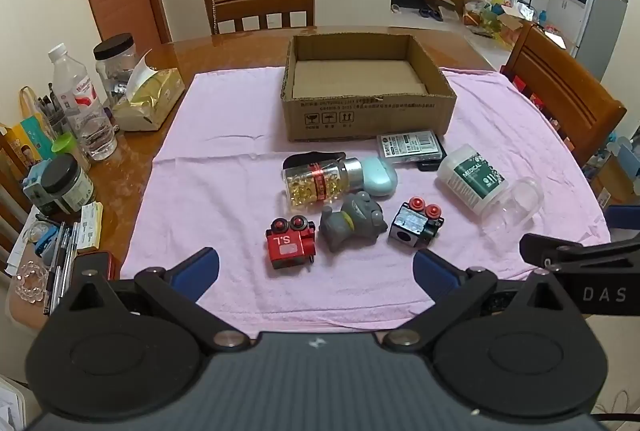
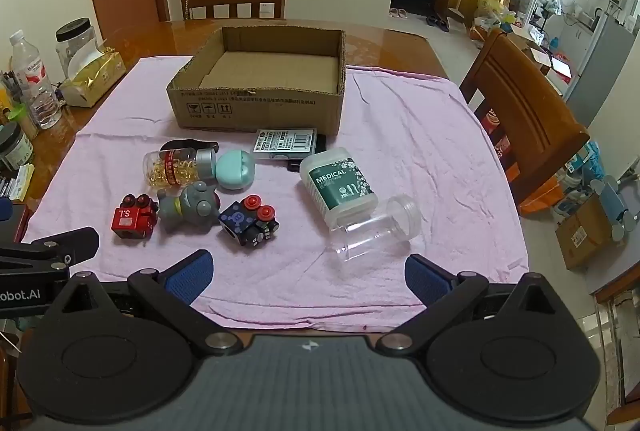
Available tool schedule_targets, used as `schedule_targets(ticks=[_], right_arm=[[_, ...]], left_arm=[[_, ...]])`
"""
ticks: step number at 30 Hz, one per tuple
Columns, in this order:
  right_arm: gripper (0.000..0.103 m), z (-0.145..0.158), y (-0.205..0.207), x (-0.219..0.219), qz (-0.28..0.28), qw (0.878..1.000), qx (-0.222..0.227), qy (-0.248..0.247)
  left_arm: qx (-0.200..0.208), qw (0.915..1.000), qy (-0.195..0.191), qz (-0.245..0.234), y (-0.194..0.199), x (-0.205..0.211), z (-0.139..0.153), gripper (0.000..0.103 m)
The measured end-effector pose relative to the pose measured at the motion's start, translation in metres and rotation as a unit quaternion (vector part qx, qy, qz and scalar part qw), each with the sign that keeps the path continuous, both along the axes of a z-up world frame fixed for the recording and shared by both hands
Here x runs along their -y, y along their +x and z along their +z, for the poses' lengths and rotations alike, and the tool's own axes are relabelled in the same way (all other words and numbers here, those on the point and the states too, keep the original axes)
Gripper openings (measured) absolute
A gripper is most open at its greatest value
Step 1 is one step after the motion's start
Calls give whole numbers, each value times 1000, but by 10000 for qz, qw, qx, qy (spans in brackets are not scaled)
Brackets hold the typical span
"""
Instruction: Organize rigid objects
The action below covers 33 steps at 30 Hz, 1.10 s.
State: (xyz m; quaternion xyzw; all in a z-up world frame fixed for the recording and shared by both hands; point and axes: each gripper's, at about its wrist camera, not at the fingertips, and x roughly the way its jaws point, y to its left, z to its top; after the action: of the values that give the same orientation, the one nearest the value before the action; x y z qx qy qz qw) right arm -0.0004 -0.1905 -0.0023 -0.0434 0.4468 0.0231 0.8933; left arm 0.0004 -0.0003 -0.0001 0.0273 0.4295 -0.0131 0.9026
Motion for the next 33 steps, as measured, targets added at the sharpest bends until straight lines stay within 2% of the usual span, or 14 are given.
schedule_targets(ticks=[33], right_arm=[[103, 4, 6, -4, -52, 10000, 30, -39]], left_arm=[[8, 9999, -18, -122, 9, 1, 4, 102]])
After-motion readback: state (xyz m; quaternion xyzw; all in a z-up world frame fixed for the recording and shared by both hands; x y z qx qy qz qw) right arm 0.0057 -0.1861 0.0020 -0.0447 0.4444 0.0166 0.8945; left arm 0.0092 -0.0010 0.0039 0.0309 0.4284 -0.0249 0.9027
